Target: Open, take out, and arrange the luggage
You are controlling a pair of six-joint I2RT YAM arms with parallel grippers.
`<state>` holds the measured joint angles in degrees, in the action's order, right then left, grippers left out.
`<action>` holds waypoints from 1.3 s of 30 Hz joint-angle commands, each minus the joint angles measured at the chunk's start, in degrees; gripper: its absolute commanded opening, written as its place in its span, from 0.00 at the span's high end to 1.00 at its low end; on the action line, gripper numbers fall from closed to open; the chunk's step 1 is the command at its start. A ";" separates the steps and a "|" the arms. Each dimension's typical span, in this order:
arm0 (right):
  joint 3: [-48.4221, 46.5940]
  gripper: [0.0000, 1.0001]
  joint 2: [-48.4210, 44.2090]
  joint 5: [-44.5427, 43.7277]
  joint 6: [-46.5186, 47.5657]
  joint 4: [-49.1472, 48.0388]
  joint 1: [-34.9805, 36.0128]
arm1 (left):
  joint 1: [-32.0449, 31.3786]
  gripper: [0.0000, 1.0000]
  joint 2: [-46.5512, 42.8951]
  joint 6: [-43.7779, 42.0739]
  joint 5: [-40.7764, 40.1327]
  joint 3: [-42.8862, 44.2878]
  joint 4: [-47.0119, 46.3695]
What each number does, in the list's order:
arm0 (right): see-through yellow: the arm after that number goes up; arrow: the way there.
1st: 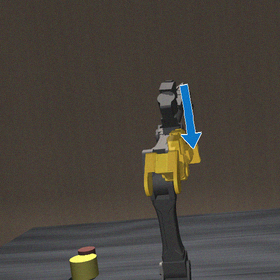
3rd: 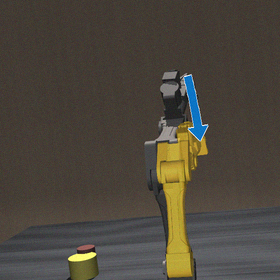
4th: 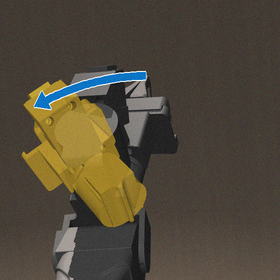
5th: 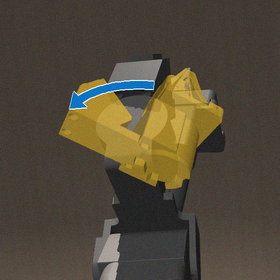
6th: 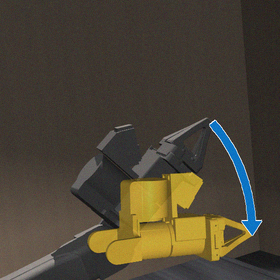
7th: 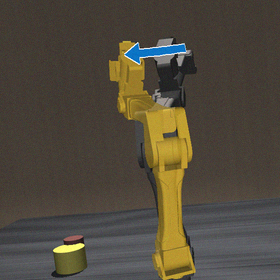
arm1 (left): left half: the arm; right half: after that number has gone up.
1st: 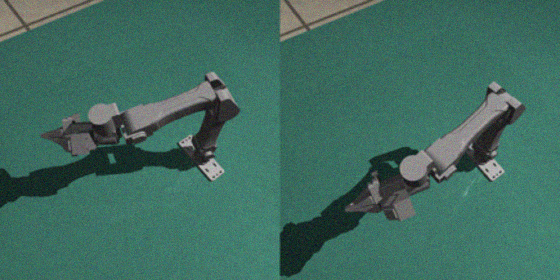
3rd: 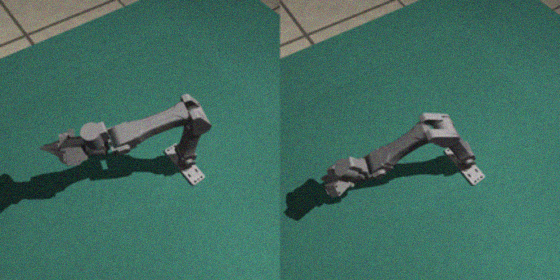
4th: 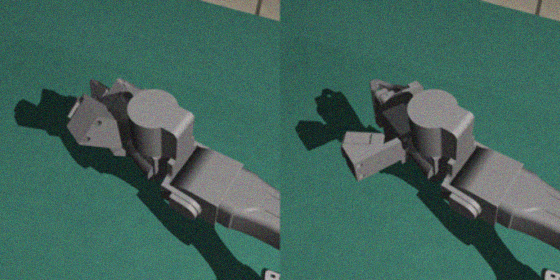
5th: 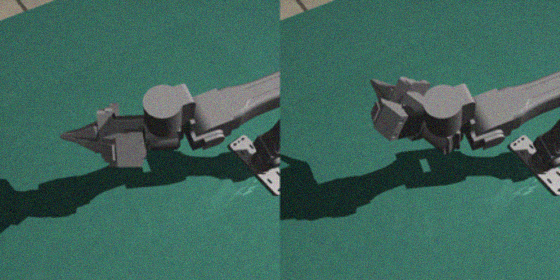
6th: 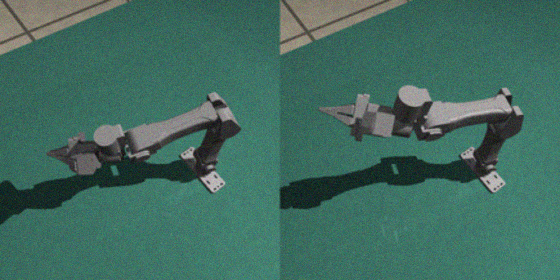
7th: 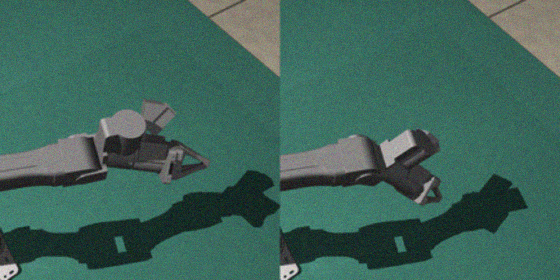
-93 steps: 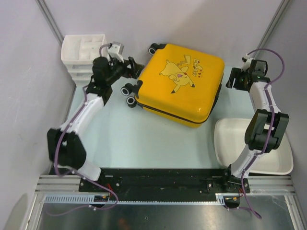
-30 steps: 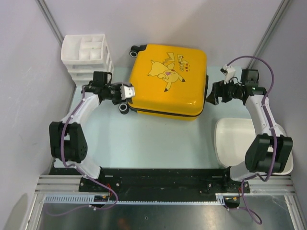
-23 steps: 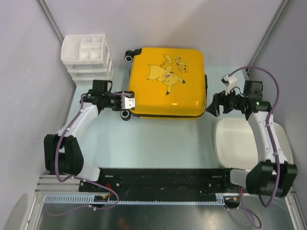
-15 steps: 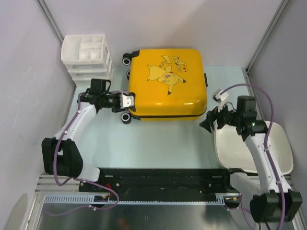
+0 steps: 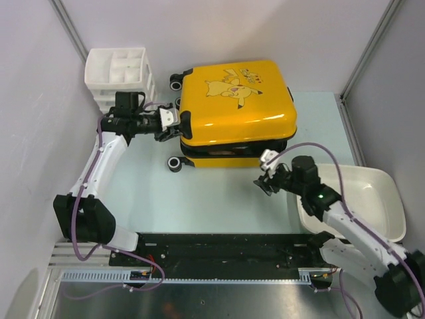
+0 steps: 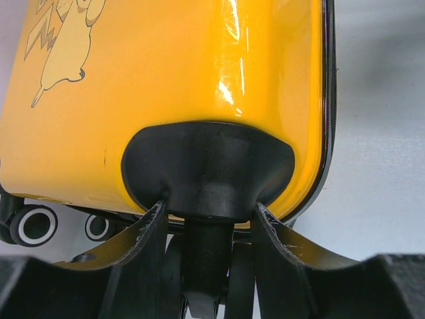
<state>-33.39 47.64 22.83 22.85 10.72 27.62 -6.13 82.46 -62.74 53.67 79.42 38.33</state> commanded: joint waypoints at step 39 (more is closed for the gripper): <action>-53.00 0.31 60.11 -18.96 14.41 -61.00 -1.16 | -25.33 0.03 -7.86 22.92 -20.44 -23.62 -33.91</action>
<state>-80.03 106.17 4.62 37.12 -46.06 28.16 -28.32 68.36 -44.40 39.24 51.57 17.80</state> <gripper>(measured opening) 0.686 0.986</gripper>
